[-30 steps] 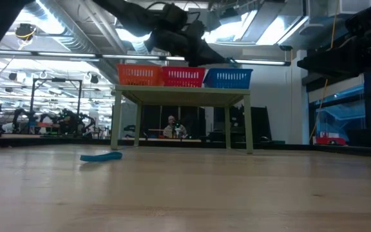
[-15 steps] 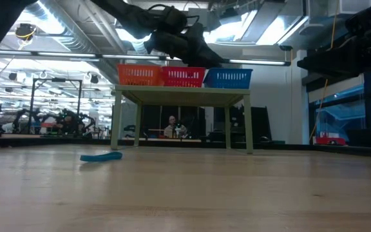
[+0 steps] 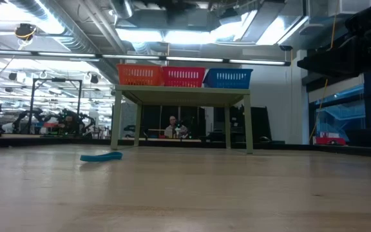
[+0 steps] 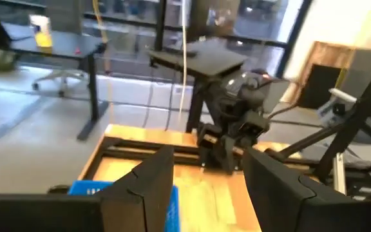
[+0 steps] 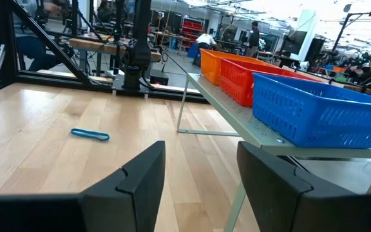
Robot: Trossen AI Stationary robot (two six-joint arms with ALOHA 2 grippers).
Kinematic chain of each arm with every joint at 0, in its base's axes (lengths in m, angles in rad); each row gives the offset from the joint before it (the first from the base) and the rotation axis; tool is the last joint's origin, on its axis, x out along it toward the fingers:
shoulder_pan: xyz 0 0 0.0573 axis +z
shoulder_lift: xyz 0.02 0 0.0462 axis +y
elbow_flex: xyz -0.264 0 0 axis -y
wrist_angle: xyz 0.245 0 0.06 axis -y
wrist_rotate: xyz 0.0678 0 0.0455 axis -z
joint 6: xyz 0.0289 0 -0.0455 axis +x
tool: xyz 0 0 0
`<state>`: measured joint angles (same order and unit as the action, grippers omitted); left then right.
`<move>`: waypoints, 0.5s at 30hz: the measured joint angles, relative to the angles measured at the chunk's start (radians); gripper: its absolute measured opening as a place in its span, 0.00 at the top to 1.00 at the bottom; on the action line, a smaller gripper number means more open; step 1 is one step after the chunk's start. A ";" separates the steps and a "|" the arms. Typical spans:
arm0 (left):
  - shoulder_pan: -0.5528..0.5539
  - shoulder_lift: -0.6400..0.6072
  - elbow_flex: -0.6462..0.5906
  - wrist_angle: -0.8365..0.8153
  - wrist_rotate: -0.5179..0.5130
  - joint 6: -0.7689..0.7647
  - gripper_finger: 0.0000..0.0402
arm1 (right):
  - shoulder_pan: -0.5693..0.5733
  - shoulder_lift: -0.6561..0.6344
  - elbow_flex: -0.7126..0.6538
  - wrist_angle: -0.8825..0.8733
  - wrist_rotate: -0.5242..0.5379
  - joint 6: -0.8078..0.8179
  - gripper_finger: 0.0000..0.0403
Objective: Pick & Place Office Desk Supplies
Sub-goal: Put the blue rubber band into the blue bin on the shelf
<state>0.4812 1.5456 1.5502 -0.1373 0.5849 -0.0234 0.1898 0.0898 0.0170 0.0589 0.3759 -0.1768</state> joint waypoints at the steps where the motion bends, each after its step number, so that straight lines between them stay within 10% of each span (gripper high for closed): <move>1: -0.001 -0.043 0.000 -0.043 -0.021 -0.008 0.55 | 0.000 0.000 0.000 0.000 0.000 0.000 0.52; 15: -0.176 -0.430 -0.128 -0.879 -0.527 -0.119 0.54 | 0.000 0.000 0.000 0.000 0.000 -0.003 0.52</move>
<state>0.3055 1.1160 1.4221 -1.0166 0.0578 -0.1427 0.1896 0.0898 0.0171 0.0590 0.3757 -0.1795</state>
